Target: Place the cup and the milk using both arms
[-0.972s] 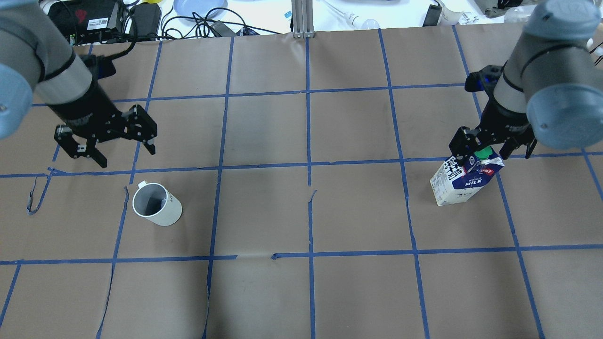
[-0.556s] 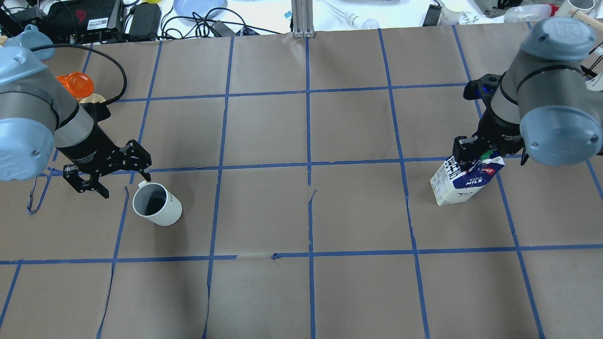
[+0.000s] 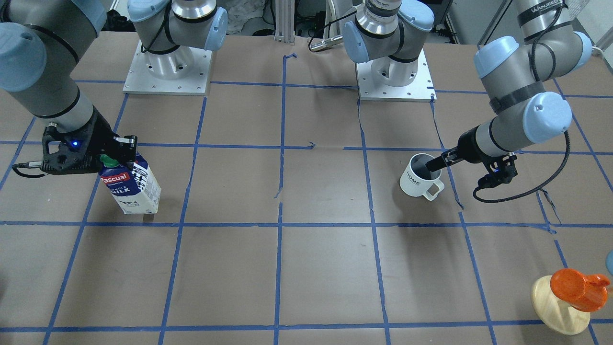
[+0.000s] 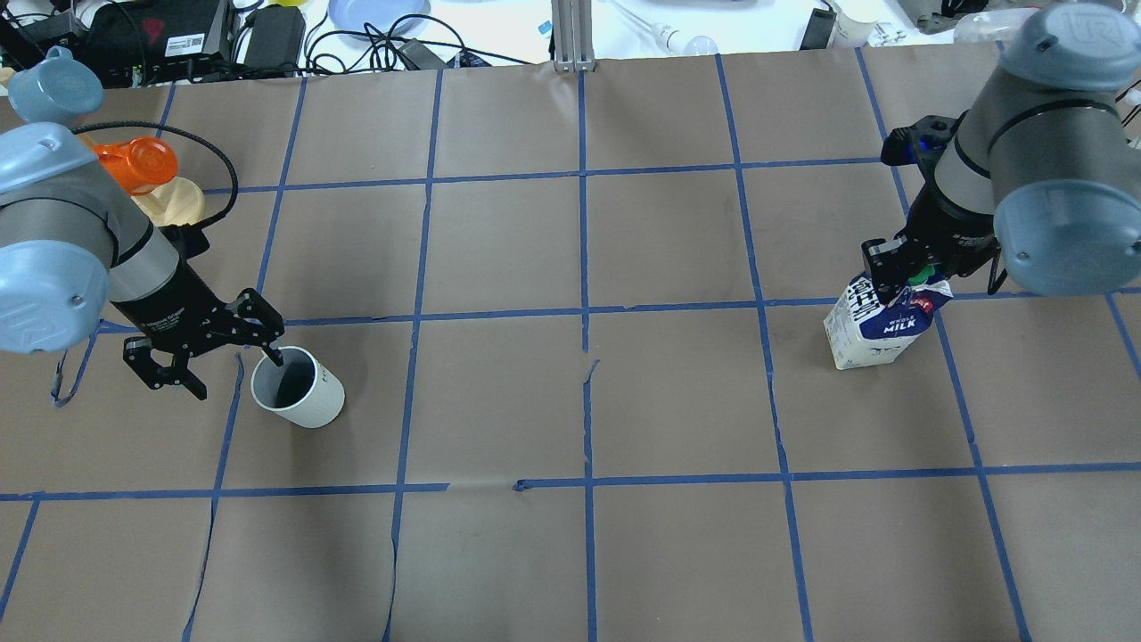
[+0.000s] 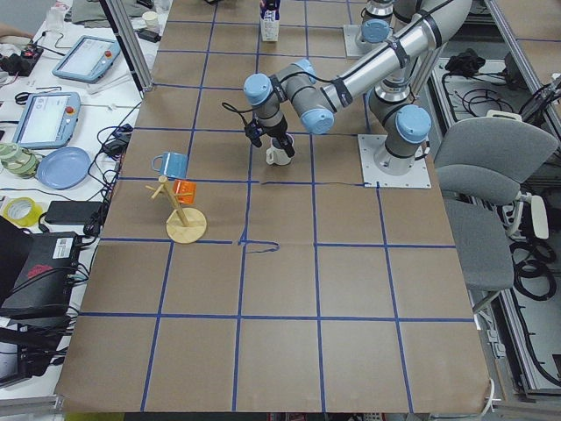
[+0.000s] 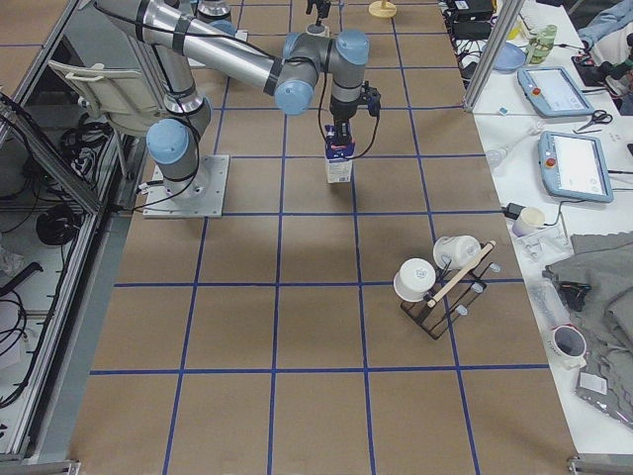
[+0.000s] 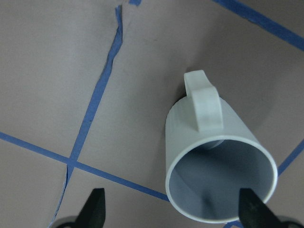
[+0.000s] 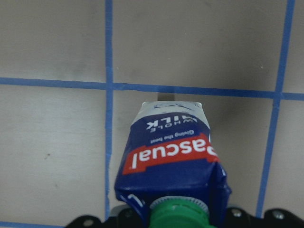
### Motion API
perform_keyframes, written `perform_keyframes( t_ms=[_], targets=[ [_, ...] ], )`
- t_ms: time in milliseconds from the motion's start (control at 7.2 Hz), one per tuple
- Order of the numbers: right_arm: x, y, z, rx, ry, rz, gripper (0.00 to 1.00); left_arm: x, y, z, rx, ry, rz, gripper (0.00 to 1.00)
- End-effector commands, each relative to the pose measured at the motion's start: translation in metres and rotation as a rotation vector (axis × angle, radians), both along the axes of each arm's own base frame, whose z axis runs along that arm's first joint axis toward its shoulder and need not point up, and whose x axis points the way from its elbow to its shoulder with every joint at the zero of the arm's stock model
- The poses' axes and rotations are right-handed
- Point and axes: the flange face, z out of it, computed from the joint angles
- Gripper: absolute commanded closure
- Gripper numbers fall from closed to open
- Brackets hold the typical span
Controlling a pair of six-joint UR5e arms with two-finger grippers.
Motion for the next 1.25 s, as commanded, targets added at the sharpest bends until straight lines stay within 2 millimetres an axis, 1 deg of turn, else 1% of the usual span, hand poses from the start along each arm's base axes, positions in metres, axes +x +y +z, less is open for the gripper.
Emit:
perform_keyframes(
  t_ms=[0,139,278,417,556,694,833,972,1111],
  targets=[
    [0.090,0.010,0.013,0.007,-0.029,-0.066,0.78,0.004,-0.003,-0.016,0.029,0.016,0.017,0.50],
    [0.135,0.024,0.011,0.020,-0.027,-0.111,0.78,0.004,-0.003,-0.020,0.037,0.020,0.020,0.87],
    [0.172,0.038,0.010,0.021,-0.030,-0.113,0.77,0.006,-0.006,-0.018,0.027,0.016,0.020,1.00],
    [0.191,0.045,0.006,0.033,-0.027,-0.127,0.77,0.006,-0.009,-0.016,0.023,0.014,0.019,1.00],
    [0.205,0.050,0.001,0.044,-0.022,-0.140,0.77,0.006,-0.015,-0.010,0.009,0.005,0.031,1.00],
    [0.215,0.049,-0.002,0.021,-0.027,-0.142,0.76,0.006,-0.024,0.002,-0.014,-0.002,0.046,1.00],
    [0.222,0.048,-0.011,0.033,-0.024,-0.133,0.75,0.001,-0.038,0.027,-0.064,0.026,0.089,1.00],
    [0.231,0.047,-0.016,0.022,-0.026,-0.123,0.74,-0.016,-0.051,0.049,-0.075,0.011,0.113,1.00],
    [0.233,0.045,-0.020,0.024,-0.025,-0.117,0.72,-0.053,-0.057,0.061,-0.074,0.000,0.125,1.00]
  ],
)
